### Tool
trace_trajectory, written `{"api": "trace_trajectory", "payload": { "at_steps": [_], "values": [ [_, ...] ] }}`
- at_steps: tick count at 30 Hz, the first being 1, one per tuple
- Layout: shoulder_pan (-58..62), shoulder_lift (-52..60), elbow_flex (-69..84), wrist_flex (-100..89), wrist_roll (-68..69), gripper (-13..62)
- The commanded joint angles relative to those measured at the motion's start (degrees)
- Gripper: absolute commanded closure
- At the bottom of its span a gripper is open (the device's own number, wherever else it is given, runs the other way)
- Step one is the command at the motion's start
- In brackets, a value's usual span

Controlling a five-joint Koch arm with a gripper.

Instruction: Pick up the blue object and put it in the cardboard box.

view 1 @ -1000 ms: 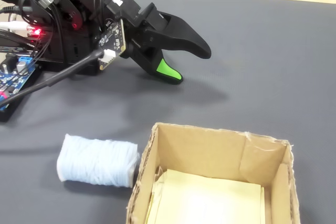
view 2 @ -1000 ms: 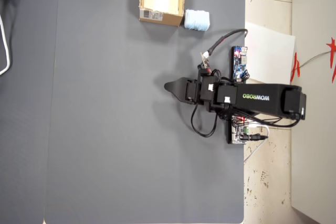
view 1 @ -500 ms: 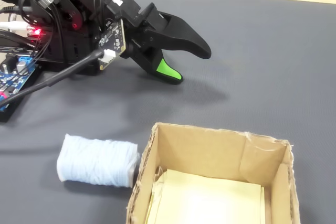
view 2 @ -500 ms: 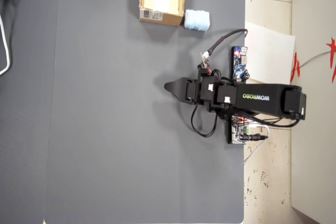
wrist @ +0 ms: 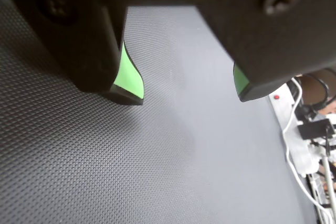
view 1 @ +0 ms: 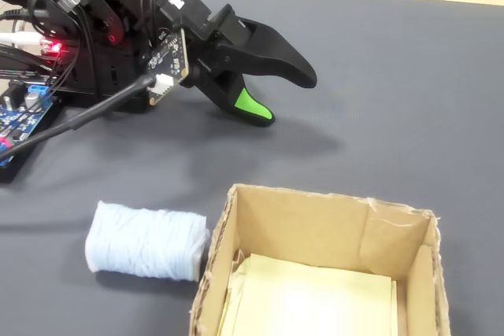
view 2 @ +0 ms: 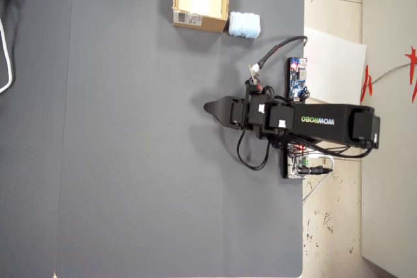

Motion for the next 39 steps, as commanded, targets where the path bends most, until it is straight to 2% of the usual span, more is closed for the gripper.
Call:
{"api": "trace_trajectory", "payload": {
  "at_steps": [1,29,39],
  "values": [
    [0.0,4.66,2.11,5.8,0.79,15.4],
    [1.49,5.01,2.11,6.59,0.53,14.8],
    [2.9,4.83,2.11,-4.22,-11.69,13.6]
  ]
}}
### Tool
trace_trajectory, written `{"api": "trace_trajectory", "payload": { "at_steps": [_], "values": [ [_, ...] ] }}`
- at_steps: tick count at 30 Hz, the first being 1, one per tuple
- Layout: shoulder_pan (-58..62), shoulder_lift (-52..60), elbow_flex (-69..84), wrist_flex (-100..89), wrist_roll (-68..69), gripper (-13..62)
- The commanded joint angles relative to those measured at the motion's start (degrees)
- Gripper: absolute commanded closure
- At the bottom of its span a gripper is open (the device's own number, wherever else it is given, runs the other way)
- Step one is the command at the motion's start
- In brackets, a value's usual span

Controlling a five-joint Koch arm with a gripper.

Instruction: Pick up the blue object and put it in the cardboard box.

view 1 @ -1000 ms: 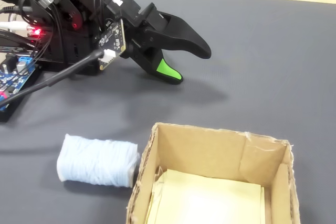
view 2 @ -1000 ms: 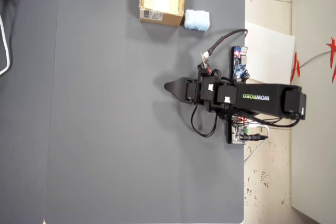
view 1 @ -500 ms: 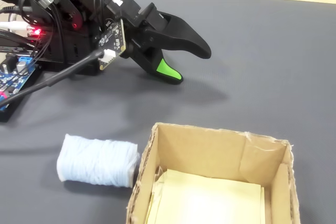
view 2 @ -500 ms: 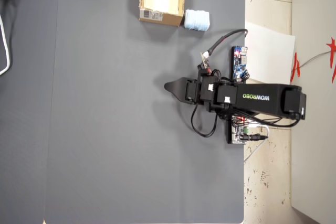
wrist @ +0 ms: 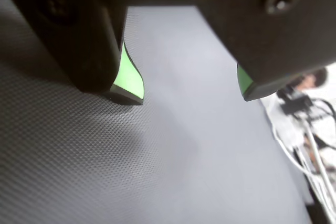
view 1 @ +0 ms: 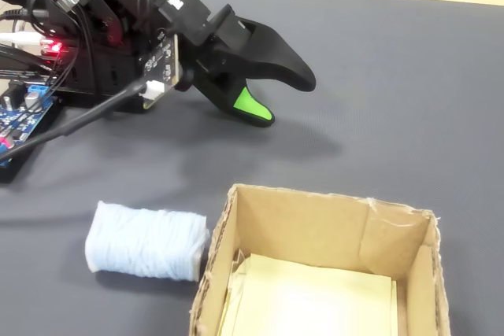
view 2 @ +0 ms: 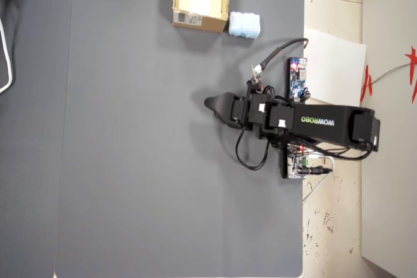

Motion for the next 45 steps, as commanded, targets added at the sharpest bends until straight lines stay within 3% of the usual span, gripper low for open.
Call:
{"api": "trace_trajectory", "payload": {
  "at_steps": [1,5,10,15,31,45],
  "values": [
    [0.97,4.83,2.11,-5.36,-4.39,13.6],
    [5.36,4.83,1.58,-12.83,-14.68,14.1],
    [14.41,4.75,-4.75,-5.27,-21.18,14.7],
    [23.73,4.13,-16.52,11.6,-21.36,14.9],
    [41.22,1.32,-28.04,26.19,-13.62,16.5],
    [50.63,-15.91,-44.47,38.41,-10.11,16.6]
  ]
}}
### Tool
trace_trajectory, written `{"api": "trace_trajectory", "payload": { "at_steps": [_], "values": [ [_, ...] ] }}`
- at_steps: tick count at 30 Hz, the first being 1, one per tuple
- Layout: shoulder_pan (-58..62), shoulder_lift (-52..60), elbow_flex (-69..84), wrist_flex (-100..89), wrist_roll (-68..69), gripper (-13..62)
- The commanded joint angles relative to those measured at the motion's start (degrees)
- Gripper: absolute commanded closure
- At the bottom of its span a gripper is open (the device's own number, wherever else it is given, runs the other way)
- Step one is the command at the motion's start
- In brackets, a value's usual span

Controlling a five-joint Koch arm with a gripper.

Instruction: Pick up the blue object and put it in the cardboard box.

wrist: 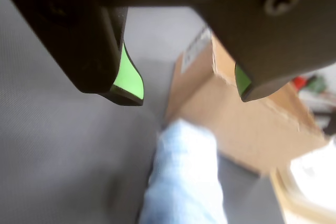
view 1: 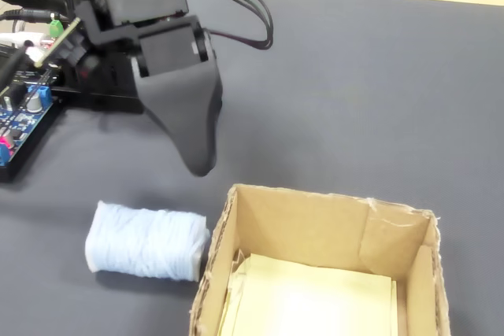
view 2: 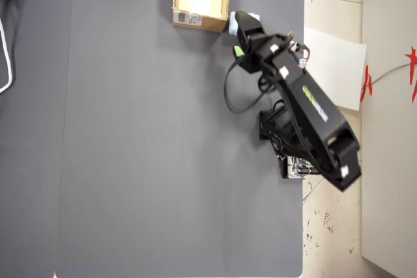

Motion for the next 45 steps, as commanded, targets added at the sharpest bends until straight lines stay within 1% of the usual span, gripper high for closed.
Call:
{"api": "trace_trajectory", "payload": {
  "at_steps": [1,8,9,17,20,21,23,24,25,32,45],
  "values": [
    [2.46,-2.72,-5.71,1.05,1.49,16.6],
    [7.21,-12.13,-10.72,2.29,4.04,16.6],
    [8.09,-16.17,-12.22,2.02,5.1,16.6],
    [8.7,-26.81,-14.94,1.32,6.77,17.0],
    [9.32,-29.27,-15.29,-0.62,6.68,23.0],
    [9.76,-29.53,-15.29,-1.67,6.77,26.0],
    [10.63,-30.41,-15.03,-3.52,6.86,34.3],
    [11.07,-30.41,-14.85,-4.31,6.77,37.4],
    [11.25,-30.41,-14.59,-5.71,6.77,38.7],
    [11.25,-26.19,-10.2,-18.02,11.07,38.7],
    [9.49,-10.28,2.2,-37.27,14.06,38.7]
  ]
}}
